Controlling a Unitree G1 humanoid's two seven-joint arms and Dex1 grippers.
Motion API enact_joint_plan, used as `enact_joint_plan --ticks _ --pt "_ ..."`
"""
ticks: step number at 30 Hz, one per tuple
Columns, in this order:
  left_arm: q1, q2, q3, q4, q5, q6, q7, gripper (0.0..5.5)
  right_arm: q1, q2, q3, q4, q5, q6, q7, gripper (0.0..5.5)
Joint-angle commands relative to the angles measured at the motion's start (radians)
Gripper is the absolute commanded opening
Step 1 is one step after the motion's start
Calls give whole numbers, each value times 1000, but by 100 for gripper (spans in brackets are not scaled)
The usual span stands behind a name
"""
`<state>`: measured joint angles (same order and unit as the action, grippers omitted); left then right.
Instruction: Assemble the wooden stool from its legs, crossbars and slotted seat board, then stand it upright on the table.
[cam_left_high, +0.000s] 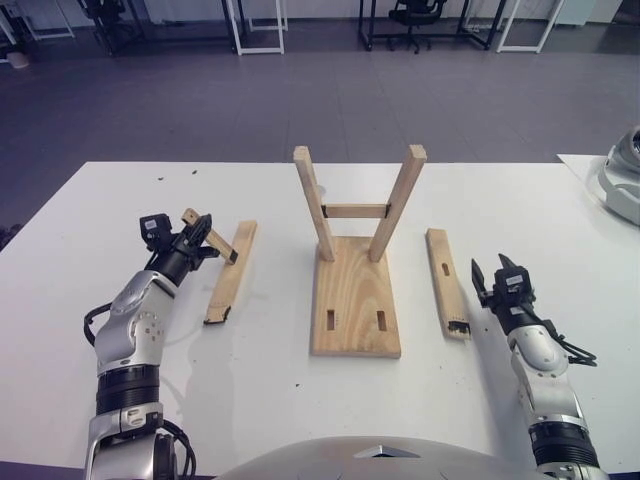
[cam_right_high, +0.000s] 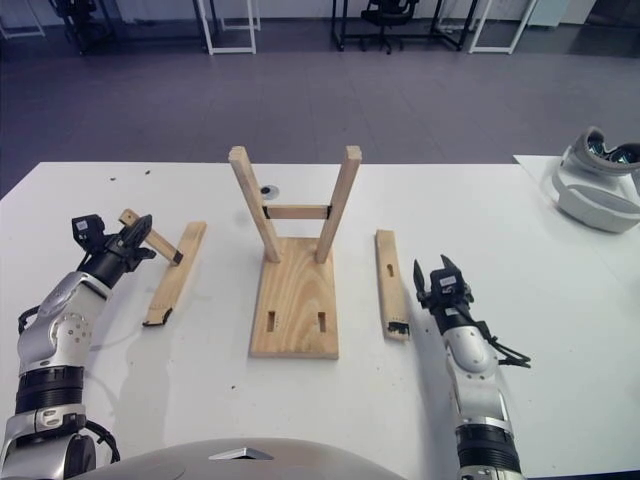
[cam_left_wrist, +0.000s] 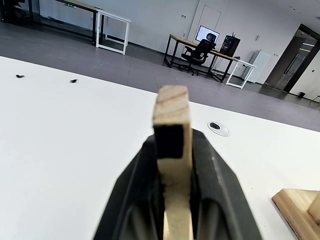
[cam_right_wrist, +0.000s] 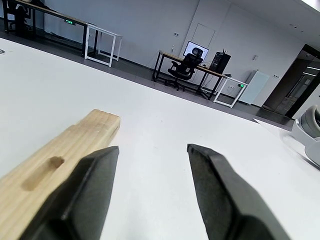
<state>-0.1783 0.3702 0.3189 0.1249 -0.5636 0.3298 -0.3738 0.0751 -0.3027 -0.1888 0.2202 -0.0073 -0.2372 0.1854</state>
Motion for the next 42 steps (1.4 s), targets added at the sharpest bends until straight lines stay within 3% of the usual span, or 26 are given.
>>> enact_joint_plan --ticks 1,14,20,24,34,42 --pt "10 0 -3 24 43 15 25 40 -11 1 8 13 0 -4 -6 255" --pt "150 49 -186 149 235 -48 -73 40 -22 -16 18 2 -35 -7 -24 255" --pt "78 28 -92 31 126 -160 -111 40 -30 -22 19 1 -34 -6 -19 255" --pt "44 71 -75 -34 118 -130 -128 142 -33 -21 16 1 -30 -5 -21 255" --pt "223 199 -155 -184 195 153 -140 304 -4 -9 17 5 -33 -10 -28 255" --pt "255 211 -215 -147 291 220 -123 296 -1 -7 28 9 -39 -5 -27 255"
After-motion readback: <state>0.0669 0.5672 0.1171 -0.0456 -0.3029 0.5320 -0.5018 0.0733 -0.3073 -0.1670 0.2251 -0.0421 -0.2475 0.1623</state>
